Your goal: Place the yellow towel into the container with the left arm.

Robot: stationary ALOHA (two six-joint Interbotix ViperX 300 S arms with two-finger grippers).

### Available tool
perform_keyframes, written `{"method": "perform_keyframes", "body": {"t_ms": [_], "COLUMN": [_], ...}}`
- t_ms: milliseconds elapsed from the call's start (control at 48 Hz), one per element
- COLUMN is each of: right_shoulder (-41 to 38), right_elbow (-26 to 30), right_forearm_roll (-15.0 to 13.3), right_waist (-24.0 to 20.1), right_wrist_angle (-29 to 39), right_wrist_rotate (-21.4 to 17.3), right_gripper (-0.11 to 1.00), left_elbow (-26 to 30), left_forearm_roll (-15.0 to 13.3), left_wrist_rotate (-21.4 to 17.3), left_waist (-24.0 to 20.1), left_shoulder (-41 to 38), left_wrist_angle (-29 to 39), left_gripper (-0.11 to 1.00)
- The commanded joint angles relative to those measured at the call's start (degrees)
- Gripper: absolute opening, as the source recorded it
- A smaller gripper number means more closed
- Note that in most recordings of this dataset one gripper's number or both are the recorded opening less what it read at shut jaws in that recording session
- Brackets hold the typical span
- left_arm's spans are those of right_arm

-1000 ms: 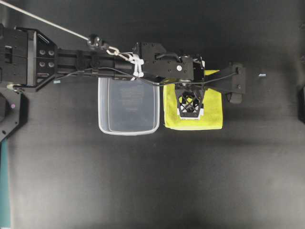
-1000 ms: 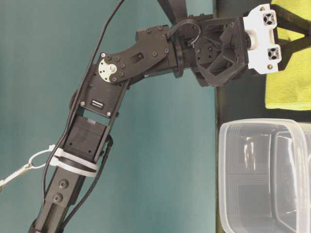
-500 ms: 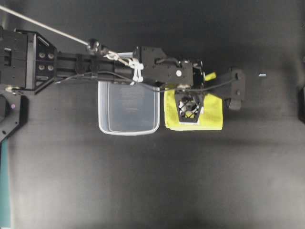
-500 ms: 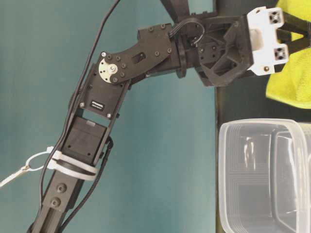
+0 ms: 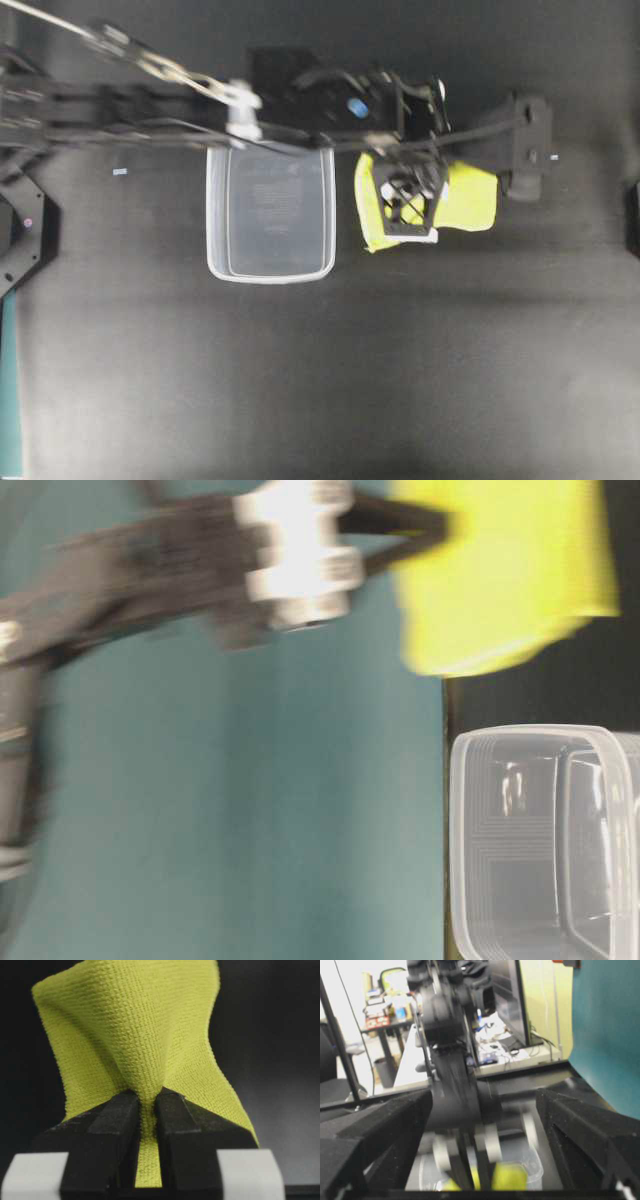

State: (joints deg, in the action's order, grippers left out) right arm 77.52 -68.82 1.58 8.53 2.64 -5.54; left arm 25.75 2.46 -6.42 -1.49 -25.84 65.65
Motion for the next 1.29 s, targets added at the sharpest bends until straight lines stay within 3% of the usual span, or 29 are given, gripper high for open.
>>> {"method": "perform_keyframes", "body": {"t_ms": [0,104,208,396,562,958,1270], "right_shoulder": [-0.26,-0.26,-0.26,-0.26,-0.26,-0.26,-0.18], "right_elbow": [0.97,0.97,0.97,0.97,0.88,0.09,0.09], "right_forearm_roll": [0.26,0.26,0.26,0.26,0.35,0.26,0.26], "right_waist": [0.09,0.09,0.09,0.09,0.09,0.09,0.0], "right_wrist_angle": [-0.18,-0.18,-0.18,-0.18,-0.18,-0.18,-0.18], "right_wrist_rotate": [-0.09,-0.09,-0.09,-0.09,-0.09,-3.43,-3.43], "right_gripper": [0.8,0.8,0.8,0.8,0.8,0.8,0.8], "left_elbow": [-0.09,-4.13,-11.78,-25.14,-32.96,-35.95,-38.67], "left_forearm_roll": [0.18,0.18,0.18,0.18,0.18,0.18,0.18], "left_wrist_rotate": [0.09,0.09,0.35,0.97,0.88,1.05,1.05], "left_waist": [-0.7,-1.32,-2.02,-2.11,-1.93,-1.85,-1.23], "left_shoulder": [6.5,11.07,16.17,23.29,26.63,25.75,25.49], "left_wrist_angle": [4.13,8.61,10.02,4.75,-0.26,-3.52,-6.94], "left_gripper": [0.07,0.07,0.07,0.07,0.07,0.07,0.07]}}
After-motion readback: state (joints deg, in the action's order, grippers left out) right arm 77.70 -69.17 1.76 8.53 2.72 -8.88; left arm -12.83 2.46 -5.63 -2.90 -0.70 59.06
